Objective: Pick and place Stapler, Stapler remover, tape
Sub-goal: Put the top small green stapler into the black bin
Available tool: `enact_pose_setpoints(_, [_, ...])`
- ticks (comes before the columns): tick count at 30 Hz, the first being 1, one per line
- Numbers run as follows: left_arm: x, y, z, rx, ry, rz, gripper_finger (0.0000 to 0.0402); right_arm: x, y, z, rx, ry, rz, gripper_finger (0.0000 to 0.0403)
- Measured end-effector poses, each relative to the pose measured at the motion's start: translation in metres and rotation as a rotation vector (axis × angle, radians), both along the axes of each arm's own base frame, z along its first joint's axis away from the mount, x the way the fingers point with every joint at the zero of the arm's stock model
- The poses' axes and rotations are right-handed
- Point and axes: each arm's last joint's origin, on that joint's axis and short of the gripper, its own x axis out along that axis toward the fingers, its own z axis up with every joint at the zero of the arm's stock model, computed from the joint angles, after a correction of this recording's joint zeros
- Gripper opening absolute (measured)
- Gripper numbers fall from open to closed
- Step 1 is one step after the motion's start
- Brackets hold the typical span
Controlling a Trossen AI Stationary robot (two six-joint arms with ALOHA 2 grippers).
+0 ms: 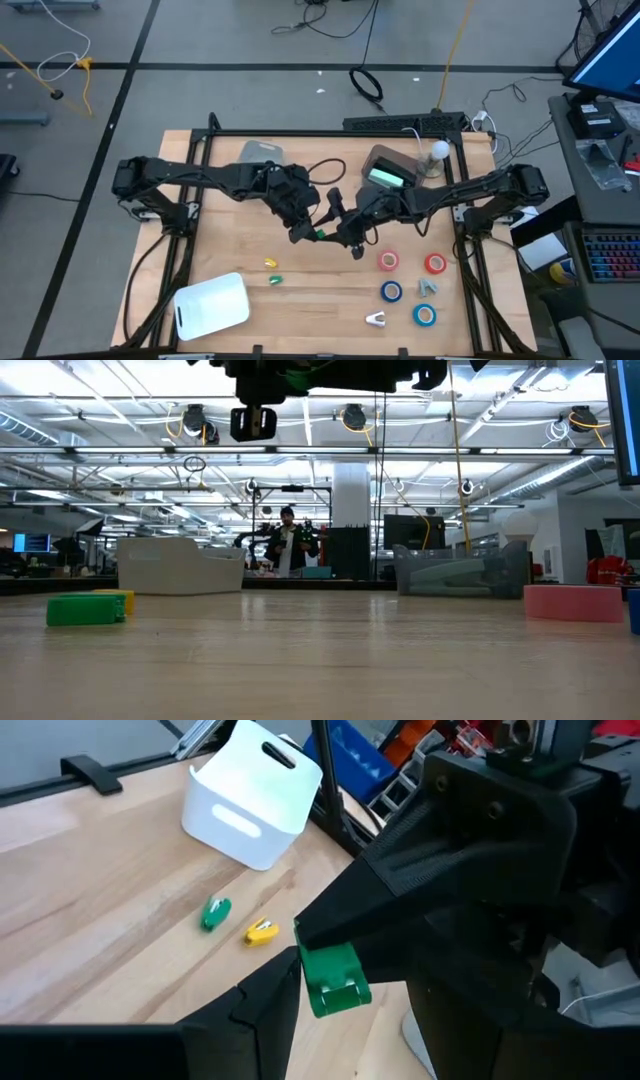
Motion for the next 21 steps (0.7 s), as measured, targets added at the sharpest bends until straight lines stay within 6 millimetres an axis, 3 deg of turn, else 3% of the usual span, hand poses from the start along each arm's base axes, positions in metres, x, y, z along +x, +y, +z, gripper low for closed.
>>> enact_pose_setpoints(7, [0.0001, 0.0004, 0.0002, -0.003, -0.002, -0.002, 0.0077, -0.0004, 0.0, -0.0004, 0.015, 0.009, -0.006, 0.0167])
enact_pose_setpoints(21, [-0.0004, 0.0002, 0.0004, 0.01, -0.014, -0.023, 0.0077, -0.0011, 0.0009, -0.0021, 0.037, 0.033, -0.012, 0.0102])
